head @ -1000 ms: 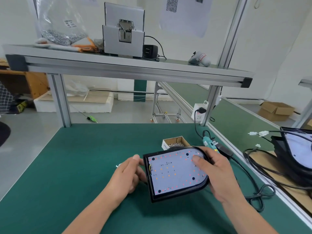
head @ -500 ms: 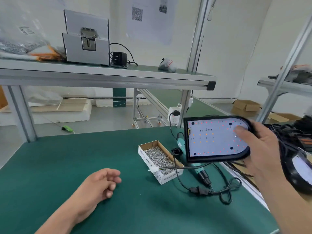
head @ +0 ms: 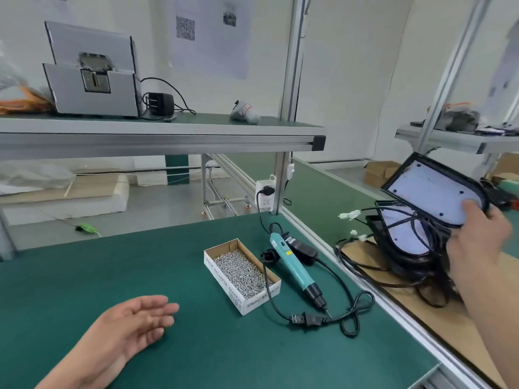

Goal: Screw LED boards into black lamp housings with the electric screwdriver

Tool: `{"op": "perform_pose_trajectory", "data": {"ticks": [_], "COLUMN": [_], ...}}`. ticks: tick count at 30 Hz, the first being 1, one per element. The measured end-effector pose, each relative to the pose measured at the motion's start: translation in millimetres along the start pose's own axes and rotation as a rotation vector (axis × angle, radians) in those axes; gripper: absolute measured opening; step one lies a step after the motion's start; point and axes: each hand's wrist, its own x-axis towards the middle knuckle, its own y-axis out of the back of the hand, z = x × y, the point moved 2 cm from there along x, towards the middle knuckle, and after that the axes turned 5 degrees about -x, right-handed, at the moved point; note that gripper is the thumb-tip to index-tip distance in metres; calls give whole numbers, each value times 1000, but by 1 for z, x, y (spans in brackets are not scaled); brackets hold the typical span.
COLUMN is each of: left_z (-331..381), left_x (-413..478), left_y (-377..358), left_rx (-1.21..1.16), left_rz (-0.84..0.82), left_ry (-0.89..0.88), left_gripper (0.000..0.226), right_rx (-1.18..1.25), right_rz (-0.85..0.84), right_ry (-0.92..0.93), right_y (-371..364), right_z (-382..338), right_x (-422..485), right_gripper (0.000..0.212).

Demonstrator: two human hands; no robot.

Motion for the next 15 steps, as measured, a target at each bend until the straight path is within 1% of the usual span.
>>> {"op": "perform_pose_trajectory", "data": {"ticks": [3, 5, 6, 7, 8, 9, 11, 13, 15], "left_z": [3, 3, 4, 4, 4, 3, 3, 4, 4], "left_x": [-2, -2, -2, -1, -1, 0, 1, 1, 0], "left_y": [-2, -3, -2, -3, -3, -2, -2, -1, -2], "left_rx": [-18, -19, -19, -20, -21, -24, -26, -32, -38], "left_rz": [-4, -2, 1, 2, 3, 6, 11, 6, 3], "left_ry": [1, -1, -2, -2, 0, 3, 11, 17, 12], "left_gripper": [30, 30, 29, 29, 29, 29, 28, 28, 28], "right_rx": [-78, -121, -159, -221, -286, -361, -455, -624, -838], "right_rz": [124, 218, 249, 254, 241, 242, 237, 231, 220], "right_ry": [-78, -150, -184, -206, -197, -183, -175, -229, -296], "right_y": [14, 23, 28, 31, 34, 36, 38, 37, 39], "right_z": [19, 30, 36, 37, 39, 40, 47, 51, 58], "right_x": [15, 23, 26, 26, 28, 29, 41, 51, 61], "right_gripper": [28, 34, 34, 30, 22, 22, 44, 66, 74]}}
